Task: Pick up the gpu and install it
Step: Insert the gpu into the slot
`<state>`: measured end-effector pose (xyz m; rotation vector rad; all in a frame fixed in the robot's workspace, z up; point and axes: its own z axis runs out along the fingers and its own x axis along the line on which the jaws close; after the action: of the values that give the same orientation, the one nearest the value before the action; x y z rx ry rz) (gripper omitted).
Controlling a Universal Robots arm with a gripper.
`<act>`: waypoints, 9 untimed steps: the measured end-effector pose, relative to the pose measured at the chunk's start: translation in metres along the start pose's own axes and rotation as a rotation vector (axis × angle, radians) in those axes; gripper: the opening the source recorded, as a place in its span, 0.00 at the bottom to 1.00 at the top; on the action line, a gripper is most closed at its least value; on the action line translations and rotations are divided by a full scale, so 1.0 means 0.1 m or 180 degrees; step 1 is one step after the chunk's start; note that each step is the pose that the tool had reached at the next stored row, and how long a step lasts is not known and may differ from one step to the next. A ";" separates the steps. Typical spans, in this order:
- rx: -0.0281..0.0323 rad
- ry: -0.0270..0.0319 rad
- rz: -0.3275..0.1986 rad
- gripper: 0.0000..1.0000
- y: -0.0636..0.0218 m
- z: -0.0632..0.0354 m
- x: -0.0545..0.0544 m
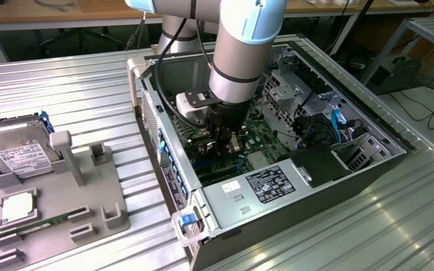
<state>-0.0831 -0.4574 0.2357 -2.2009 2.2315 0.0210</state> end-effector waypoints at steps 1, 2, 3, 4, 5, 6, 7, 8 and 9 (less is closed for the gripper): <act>0.0000 0.0001 0.0000 0.29 0.000 0.006 0.00; -0.0001 0.0001 0.0000 0.29 0.000 0.009 0.00; -0.0001 0.0002 0.0000 0.29 0.000 0.012 0.00; -0.0001 0.0001 0.0000 0.29 0.000 0.015 0.00; -0.0001 0.0001 0.0000 0.29 0.000 0.019 0.00; -0.0003 0.0001 0.0000 0.29 0.000 0.026 0.00; -0.0004 0.0001 0.0000 0.29 0.001 0.029 0.00; -0.0004 0.0001 0.0000 0.29 0.001 0.029 0.00; -0.0004 0.0001 0.0000 0.29 0.001 0.031 0.00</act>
<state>-0.0832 -0.4574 0.2327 -2.2014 2.2322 0.0221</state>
